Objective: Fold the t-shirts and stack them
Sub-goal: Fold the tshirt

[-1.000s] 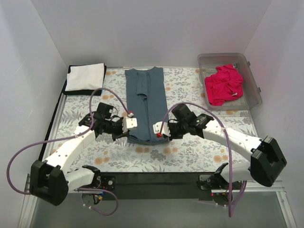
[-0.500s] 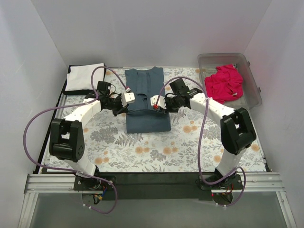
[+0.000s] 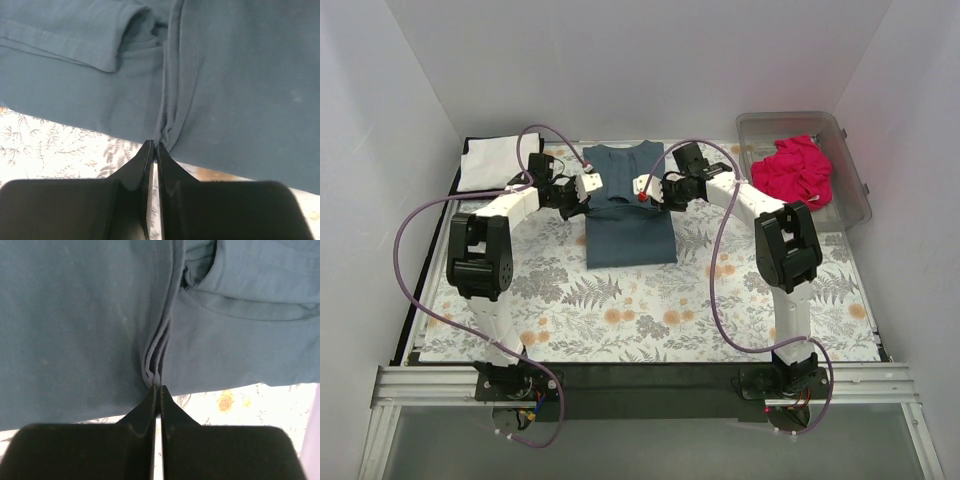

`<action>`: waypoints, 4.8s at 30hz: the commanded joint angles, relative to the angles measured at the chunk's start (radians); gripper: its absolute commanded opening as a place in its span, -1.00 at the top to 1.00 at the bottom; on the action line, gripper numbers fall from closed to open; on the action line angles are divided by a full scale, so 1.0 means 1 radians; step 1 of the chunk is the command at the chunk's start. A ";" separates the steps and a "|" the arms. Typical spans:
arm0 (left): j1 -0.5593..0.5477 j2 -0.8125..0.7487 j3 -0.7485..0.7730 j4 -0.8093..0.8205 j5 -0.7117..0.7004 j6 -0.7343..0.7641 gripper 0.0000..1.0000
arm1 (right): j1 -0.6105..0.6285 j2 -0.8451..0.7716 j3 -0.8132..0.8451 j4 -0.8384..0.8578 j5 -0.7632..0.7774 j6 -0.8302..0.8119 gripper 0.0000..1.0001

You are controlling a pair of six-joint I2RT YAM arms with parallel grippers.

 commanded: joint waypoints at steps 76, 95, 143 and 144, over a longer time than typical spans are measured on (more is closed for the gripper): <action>-0.208 -0.879 -0.608 -0.427 0.092 0.006 1.00 | 0.378 -0.647 -0.600 -0.295 -0.033 0.312 0.97; -0.088 -0.466 -0.156 -0.242 0.029 -0.160 1.00 | 0.152 -0.329 -0.120 -0.484 -0.115 0.128 0.97; -0.427 -0.603 -0.539 -0.011 0.023 -0.345 -0.01 | 0.122 -0.012 -0.120 -0.084 -0.558 0.916 0.44; -0.433 -0.589 -0.538 -0.005 0.020 -0.341 -0.01 | 0.122 0.000 -0.119 -0.070 -0.558 0.930 0.44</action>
